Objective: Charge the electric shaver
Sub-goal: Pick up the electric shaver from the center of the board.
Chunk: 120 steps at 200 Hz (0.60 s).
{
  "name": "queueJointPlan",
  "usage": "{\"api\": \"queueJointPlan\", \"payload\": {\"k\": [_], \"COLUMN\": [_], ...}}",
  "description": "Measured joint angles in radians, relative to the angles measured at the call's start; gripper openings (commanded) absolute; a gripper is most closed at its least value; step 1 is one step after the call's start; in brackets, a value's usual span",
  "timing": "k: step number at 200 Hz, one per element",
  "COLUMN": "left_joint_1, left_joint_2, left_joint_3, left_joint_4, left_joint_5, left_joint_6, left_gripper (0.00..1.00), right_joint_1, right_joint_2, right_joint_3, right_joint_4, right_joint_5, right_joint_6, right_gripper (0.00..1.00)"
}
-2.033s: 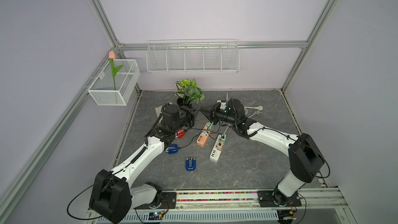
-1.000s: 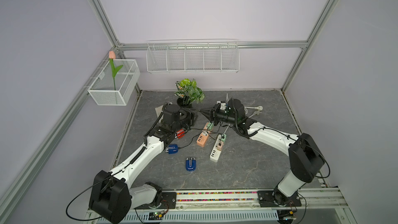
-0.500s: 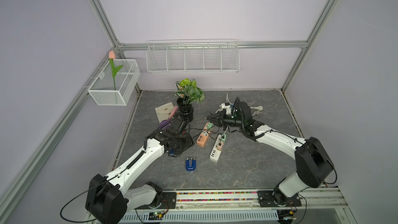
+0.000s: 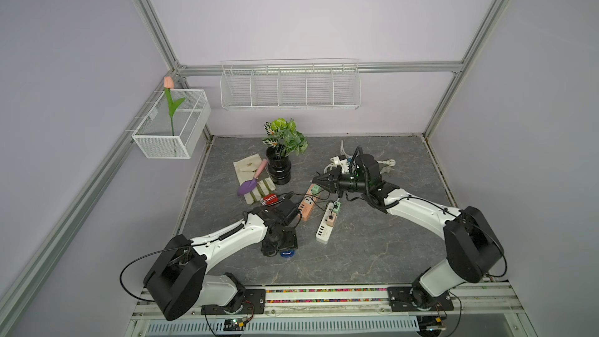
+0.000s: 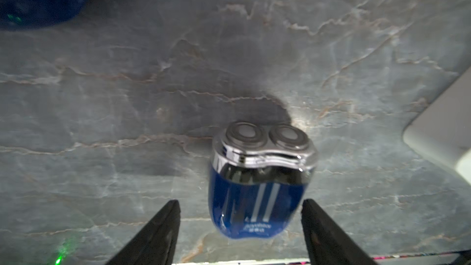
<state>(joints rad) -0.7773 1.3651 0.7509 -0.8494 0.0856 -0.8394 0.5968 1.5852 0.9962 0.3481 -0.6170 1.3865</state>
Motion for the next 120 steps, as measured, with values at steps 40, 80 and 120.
{"api": "queueJointPlan", "payload": {"k": [40, 80, 120], "left_joint_1": [0.0, -0.001, -0.002], "left_joint_2": [0.074, 0.13, 0.16], "left_joint_3": [0.001, 0.035, 0.058], "left_joint_4": [0.044, 0.039, 0.024], "left_joint_5": [-0.019, -0.033, -0.044], "left_joint_6": [0.031, 0.028, 0.014], "left_gripper": [0.77, 0.76, 0.66], "right_joint_1": [-0.002, -0.005, -0.008], "right_joint_2": [-0.002, -0.002, -0.003], "right_joint_3": [0.0, 0.0, -0.005], "right_joint_4": [0.0, 0.0, 0.0], "right_joint_5": [-0.005, -0.006, -0.006], "right_joint_6": [0.0, 0.0, 0.0], "right_gripper": [0.07, 0.07, 0.07]}}
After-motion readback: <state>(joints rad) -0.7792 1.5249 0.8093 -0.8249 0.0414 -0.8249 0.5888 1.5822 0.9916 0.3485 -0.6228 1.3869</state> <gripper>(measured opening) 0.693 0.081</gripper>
